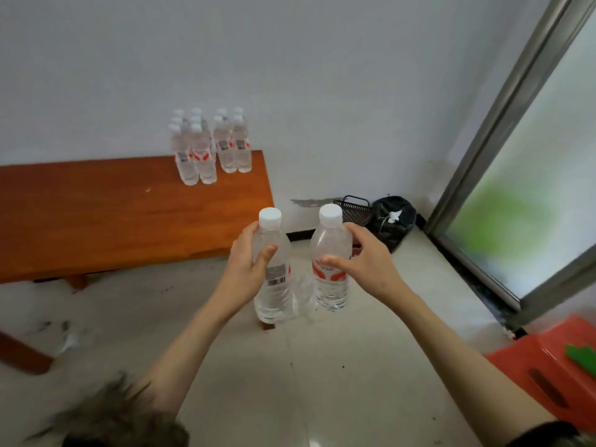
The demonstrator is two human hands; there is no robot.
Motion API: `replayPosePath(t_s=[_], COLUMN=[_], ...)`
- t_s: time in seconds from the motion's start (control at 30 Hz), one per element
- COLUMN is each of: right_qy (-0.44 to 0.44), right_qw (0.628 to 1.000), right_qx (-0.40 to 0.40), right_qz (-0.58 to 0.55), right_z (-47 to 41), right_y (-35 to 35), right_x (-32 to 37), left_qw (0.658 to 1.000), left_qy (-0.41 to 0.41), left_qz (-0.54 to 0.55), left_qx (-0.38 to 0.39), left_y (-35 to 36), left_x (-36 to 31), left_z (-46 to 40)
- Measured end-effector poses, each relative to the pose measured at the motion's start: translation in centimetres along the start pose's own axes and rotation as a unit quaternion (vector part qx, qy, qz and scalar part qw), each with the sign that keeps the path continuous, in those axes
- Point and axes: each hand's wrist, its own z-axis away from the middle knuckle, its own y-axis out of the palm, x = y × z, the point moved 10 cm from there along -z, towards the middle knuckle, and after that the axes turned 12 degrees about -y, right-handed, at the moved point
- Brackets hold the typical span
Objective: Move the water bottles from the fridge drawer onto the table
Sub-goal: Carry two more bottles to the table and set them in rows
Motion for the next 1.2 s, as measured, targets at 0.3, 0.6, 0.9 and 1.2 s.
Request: replayPosePath(t_s=[0.3,0.6,0.9,1.2], right_qy=[-0.022,-0.037,-0.031,0.030], right_qw=[0.995,0.980,0.976,0.982], right_qx=[0.099,0.195,0.214,0.183], right_qz=[-0.005,-0.010,0.017,-0.022], right_z=[-14.6,-30.6,-43.9,-52.3], right_y=[9.3,16.9,21.2,25.3], right_x=[-1.6,-6.3,-11.2,-15.5], left_qw=[0.997,0.992,0.989,0.987], left_qy=[-0.053,-0.108,-0.142,-0.159], left_qz=[-0.035,-0.056,-0.042,-0.021], left_qx=[-0.040,-0.035,-0.027,0.010], left_y=[-6.2,-7.4,-7.9,-8.1], left_x=[4.9,8.5,9.7,11.6], left_z=[-11.9,-27.9,-41.2,-52.0])
